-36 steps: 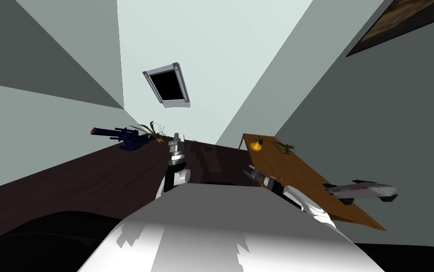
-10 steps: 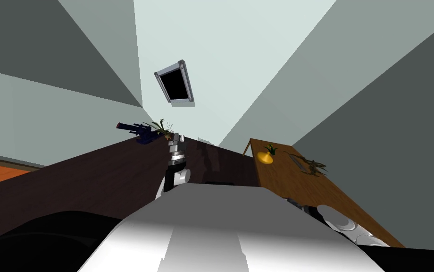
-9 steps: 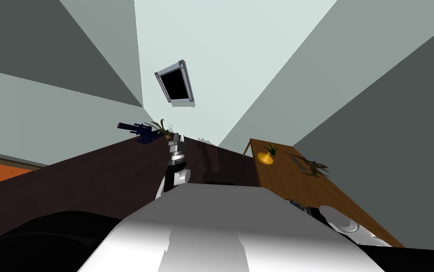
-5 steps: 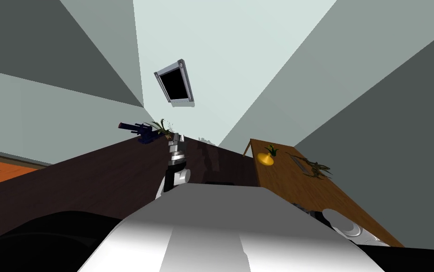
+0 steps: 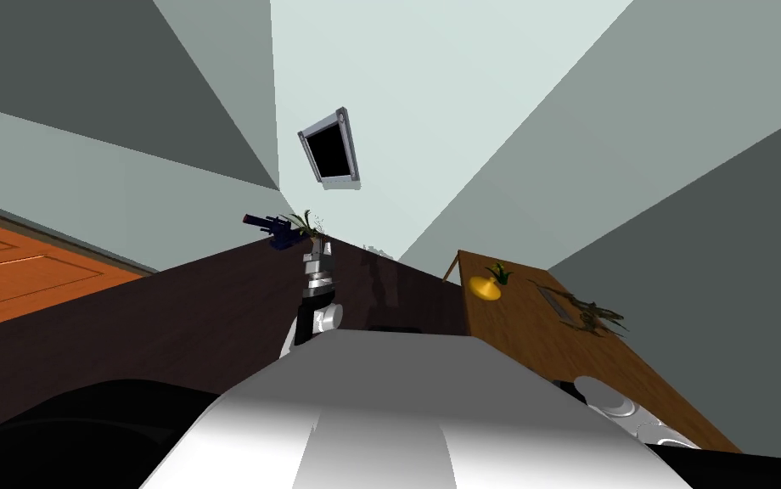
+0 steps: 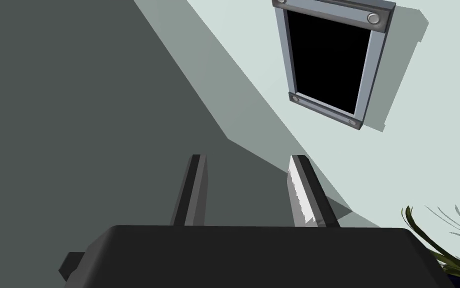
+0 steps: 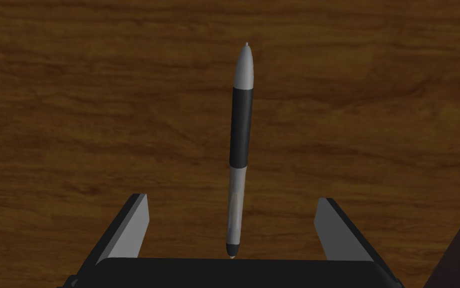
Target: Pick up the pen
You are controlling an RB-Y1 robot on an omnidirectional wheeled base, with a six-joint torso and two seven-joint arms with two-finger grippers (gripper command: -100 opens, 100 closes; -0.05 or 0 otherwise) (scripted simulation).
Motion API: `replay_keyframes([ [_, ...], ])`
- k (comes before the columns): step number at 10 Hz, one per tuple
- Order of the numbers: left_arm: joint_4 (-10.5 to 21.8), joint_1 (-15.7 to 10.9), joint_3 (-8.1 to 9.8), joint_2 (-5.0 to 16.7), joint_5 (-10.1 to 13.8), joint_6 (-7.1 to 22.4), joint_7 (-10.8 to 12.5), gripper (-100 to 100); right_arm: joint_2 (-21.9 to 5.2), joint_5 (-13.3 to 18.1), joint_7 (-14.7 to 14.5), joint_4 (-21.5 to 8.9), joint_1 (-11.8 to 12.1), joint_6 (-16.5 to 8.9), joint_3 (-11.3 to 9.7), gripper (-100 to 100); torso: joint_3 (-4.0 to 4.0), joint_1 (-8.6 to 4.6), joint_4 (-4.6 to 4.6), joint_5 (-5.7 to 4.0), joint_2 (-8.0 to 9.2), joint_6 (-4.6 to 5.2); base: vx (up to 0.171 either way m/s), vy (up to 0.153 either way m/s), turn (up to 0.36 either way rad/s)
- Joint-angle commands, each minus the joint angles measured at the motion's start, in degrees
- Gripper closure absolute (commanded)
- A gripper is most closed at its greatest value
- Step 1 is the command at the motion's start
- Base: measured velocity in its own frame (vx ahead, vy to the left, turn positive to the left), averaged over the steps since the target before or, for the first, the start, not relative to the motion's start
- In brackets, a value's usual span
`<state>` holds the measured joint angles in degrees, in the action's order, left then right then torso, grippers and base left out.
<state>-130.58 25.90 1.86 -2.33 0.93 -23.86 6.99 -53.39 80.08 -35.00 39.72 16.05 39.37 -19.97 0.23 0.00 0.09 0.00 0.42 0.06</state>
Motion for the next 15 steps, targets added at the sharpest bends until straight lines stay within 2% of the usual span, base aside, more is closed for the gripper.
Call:
replay_keyframes([
  [1, 0.0, 0.0, 0.00, 0.0, 0.0, 0.0, 0.0, 0, 0.8, -2.9, -0.8, -2.9, -2.2, 0.1, -2.9, -100, 0.00, 0.00, 0.00, 0.00, 0.00, 0.00, -0.134, -0.029, 0.304],
  [2, 0.0, 0.0, -0.01, 0.0, 0.0, 0.0, 0.0, 0, 0.8, -4.6, -0.8, -4.5, -2.2, 0.1, -3.7, -100, 0.04, -0.04, 0.02, -0.01, 0.08, -0.07, -0.123, -0.026, 0.154],
  [3, 0.0, 0.0, 0.00, 0.0, 0.0, 0.0, 0.0, 0, 0.8, -5.8, -0.8, -5.4, -2.2, 0.1, -3.7, -100, 0.05, -0.06, 0.02, -0.01, 0.08, 0.02, -0.053, -0.009, -0.023],
  [4, 0.0, 0.0, 0.00, 0.0, 0.0, 0.0, 0.0, 0, 1.6, -8.0, -1.7, -8.3, -4.4, 0.2, -6.2, -100, -0.04, -0.02, -0.01, 0.00, -0.08, 0.03, -0.084, 0.005, 0.273],
  [5, 0.0, 0.0, -0.01, 0.0, 0.0, 0.0, 0.0, 0, 1.6, -9.9, -1.7, -9.5, -4.4, 0.2, -6.9, -100, -0.04, 0.03, -0.01, 0.00, -0.08, -0.07, -0.089, -0.006, 0.181],
  [6, 0.0, 0.0, 0.00, 0.0, 0.0, 0.0, 0.0, 0, 2.4, -11.7, -2.5, -12.9, -6.6, 0.4, -8.8, -100, -0.04, -0.04, -0.01, -0.07, -0.07, 0.01, -0.142, -0.010, 0.255],
  [7, 0.0, 0.0, 0.00, 0.0, 0.0, 0.0, 0.0, 0, 2.4, -13.5, -2.5, -13.7, -6.6, 0.4, -10.0, -100, 0.05, -0.13, 0.02, -0.11, 0.09, -0.05, -0.124, -0.017, 0.153],
  [8, 0.0, 0.0, 0.00, 0.0, 0.0, 0.0, 0.0, 0, 2.4, -14.5, -2.5, -13.7, -6.6, 0.4, -10.0, -100, 0.06, -0.22, 0.02, -0.14, 0.09, 0.03, -0.045, -0.010, -0.011],
  [9, 0.0, 0.0, 0.01, 0.0, 0.0, 0.0, 0.0, 0, 3.1, -16.6, -3.4, -16.2, -8.7, 0.5, -12.6, -100, -0.05, -0.23, -0.01, -0.15, -0.11, 0.04, -0.088, -0.005, 0.264],
  [10, 0.0, 0.0, 0.00, 0.0, 0.0, 0.0, 0.0, 0, 3.1, -18.3, -3.4, -17.9, -8.7, 0.5, -13.1, -100, -0.03, -0.29, 0.08, -0.28, -0.14, -0.21, -0.090, -0.006, 0.185],
  [11, 0.0, 0.0, 0.00, 0.0, 0.0, 0.0, 0.0, 0, 3.1, -18.9, -3.4, -17.9, -8.7, 0.5, -13.1, -100, -0.04, -0.38, 0.08, -0.30, -0.17, -0.15, -0.043, 0.000, -0.012],
  [12, 0.0, 0.0, 0.01, 0.0, 0.0, 0.0, 0.0, 0, 3.9, -21.1, -4.2, -20.0, -10.9, 0.6, -15.9, -100, -0.10, -0.40, 0.06, -0.31, -0.28, -0.12, -0.095, 0.009, 0.267],
  [13, 0.0, 0.0, 0.00, 0.0, 0.0, 0.0, 0.0, 0, 3.9, -22.9, -4.2, -22.1, -10.9, 0.6, -16.3, -100, -0.05, -0.39, 0.12, -0.36, -0.23, -0.30, -0.099, 0.004, 0.191],
  [14, 0.0, 0.0, 0.00, 0.0, 0.0, 0.0, 0.0, 0, 3.9, -23.3, -4.2, -22.1, -10.9, 0.6, -16.3, -100, -0.03, -0.47, 0.14, -0.39, -0.21, -0.23, -0.045, 0.001, -0.016],
  [15, 0.0, 0.0, 0.01, 0.0, 0.0, 0.0, 0.0, 0, 4.7, -25.7, -5.1, -24.8, -13.1, 0.8, -18.9, -100, -0.10, -0.51, 0.11, -0.41, -0.34, -0.22, -0.102, 0.013, 0.276],
])
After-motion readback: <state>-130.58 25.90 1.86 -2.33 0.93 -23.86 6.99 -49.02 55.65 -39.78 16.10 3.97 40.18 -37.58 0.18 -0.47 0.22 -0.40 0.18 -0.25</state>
